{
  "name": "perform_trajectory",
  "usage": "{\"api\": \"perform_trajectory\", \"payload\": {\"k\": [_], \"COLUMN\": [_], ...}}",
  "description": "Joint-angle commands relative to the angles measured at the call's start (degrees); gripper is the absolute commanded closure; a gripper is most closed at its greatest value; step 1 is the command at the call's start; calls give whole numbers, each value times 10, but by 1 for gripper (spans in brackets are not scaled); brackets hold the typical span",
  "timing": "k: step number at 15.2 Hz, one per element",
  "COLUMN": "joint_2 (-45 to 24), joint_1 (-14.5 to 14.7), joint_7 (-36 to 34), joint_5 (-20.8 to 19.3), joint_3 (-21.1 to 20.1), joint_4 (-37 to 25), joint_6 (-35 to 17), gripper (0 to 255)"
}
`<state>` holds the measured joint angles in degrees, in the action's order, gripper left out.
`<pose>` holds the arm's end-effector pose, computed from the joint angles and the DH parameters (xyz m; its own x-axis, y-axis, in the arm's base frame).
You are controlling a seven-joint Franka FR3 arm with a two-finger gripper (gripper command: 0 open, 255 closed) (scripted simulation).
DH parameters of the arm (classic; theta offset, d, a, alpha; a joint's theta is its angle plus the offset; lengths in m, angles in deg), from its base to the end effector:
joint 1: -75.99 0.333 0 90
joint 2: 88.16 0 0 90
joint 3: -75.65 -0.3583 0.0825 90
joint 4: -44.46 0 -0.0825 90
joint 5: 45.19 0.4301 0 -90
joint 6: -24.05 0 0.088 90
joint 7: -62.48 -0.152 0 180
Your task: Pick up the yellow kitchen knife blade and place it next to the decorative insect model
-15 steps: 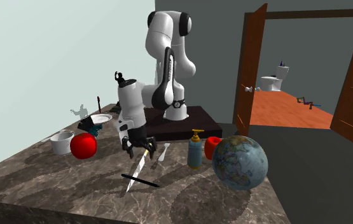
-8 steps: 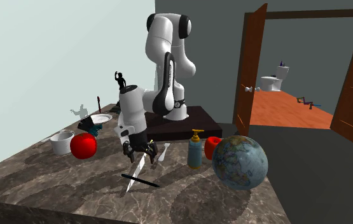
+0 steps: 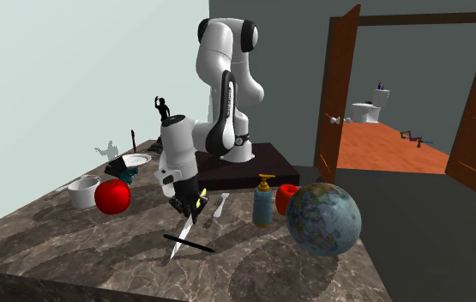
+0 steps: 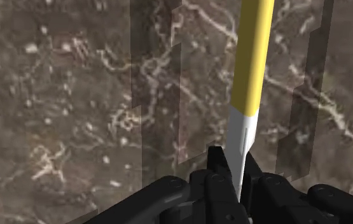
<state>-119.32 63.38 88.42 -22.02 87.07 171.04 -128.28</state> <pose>0.5160 -0.2445 0.0769 0.9525 -0.3013 -0.0441 -0.3041 -0.9488 -0.0851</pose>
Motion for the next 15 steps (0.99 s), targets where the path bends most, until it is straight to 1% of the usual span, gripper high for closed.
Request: {"api": "perform_trajectory", "payload": {"k": [1, 6, 15], "joint_2": [0, 0, 67], "joint_1": [0, 0, 21], "joint_7": [0, 0, -28], "joint_5": [0, 0, -34], "joint_3": [0, 0, 29], "joint_4": [0, 0, 17], "joint_6": [0, 0, 48], "gripper": [255, 255, 255]}}
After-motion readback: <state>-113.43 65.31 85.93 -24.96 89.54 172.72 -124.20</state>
